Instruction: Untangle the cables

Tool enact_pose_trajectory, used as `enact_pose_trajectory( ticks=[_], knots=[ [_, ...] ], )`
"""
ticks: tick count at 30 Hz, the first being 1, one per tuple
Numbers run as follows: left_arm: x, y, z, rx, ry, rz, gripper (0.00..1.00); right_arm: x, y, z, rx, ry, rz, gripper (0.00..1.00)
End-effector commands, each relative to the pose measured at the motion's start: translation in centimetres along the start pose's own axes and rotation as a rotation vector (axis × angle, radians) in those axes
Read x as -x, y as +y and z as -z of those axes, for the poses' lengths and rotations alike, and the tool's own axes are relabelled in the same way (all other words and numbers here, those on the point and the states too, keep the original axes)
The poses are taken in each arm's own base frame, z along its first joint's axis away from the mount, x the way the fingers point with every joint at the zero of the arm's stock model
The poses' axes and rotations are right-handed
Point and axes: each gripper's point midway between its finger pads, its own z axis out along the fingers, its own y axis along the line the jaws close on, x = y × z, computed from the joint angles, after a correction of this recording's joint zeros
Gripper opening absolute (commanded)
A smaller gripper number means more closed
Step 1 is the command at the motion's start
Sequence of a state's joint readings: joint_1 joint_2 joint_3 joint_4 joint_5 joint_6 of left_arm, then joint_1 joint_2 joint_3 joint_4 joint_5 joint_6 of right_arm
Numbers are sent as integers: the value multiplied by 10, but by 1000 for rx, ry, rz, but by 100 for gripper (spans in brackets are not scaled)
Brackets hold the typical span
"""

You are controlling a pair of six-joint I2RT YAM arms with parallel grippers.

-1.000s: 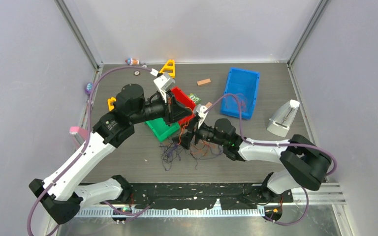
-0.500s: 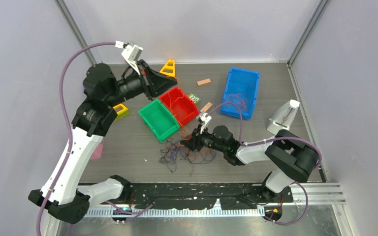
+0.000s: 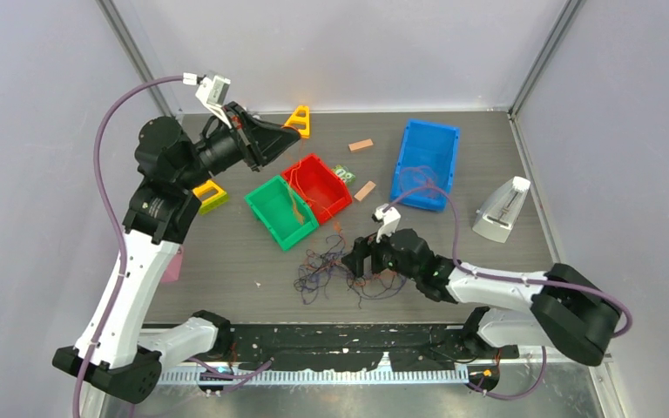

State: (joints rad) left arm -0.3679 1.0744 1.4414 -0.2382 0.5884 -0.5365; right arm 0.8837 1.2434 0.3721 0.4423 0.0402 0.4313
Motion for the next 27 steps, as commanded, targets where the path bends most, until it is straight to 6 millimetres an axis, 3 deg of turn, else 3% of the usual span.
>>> enact_pose_trajectory(
  ticks=[1, 5, 8, 11, 12, 13, 16, 22, 27],
  knots=[
    [10, -11, 6, -40, -46, -33, 0, 65, 17, 15, 1, -129, 137, 95],
    [7, -12, 8, -44, -43, -33, 0, 96, 36, 28, 63, -183, 228, 98],
    [2, -13, 7, -60, -24, -20, 0, 119, 63, 36, 175, -234, 289, 96],
    [-5, -11, 7, -62, -10, -12, 0, 135, 83, 33, 252, -258, 336, 95],
    [-7, -10, 7, -60, -8, -11, 0, 150, 93, 35, 276, -291, 344, 95],
    [-7, -10, 7, -59, -7, -12, 0, 150, 99, 31, 301, -281, 356, 95],
    [-8, -10, 7, -59, -4, -10, 0, 179, 121, 32, 361, -331, 380, 95],
    [-9, -9, 7, -53, -2, -9, 0, 209, 136, 38, 376, -374, 423, 98],
    [-15, -3, 6, -42, 8, -8, 0, 210, 140, 50, 390, -317, 512, 100]
  ],
)
